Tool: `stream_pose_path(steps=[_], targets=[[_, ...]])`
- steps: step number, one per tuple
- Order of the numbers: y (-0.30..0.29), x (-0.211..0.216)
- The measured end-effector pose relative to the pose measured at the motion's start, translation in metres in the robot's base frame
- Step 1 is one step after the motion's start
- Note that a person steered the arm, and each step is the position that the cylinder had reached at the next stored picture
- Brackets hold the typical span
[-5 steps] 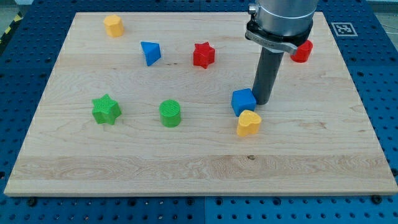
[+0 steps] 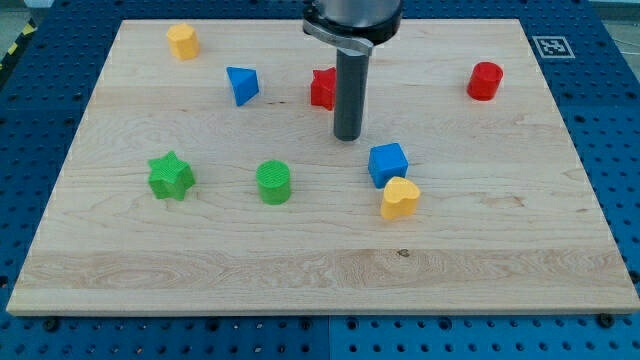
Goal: Push the blue triangle towards the blue cube
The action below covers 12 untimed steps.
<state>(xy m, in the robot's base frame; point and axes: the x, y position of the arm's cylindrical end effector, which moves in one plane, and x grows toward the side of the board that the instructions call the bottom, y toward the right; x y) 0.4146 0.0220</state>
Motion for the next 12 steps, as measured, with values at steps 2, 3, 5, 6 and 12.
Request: stream_pose_path(steps=[2, 3, 5, 6, 12], targets=[[-0.055, 0.001], [-0.077, 0.001], [-0.161, -0.008], [-0.215, -0.038], [-0.151, -0.080]])
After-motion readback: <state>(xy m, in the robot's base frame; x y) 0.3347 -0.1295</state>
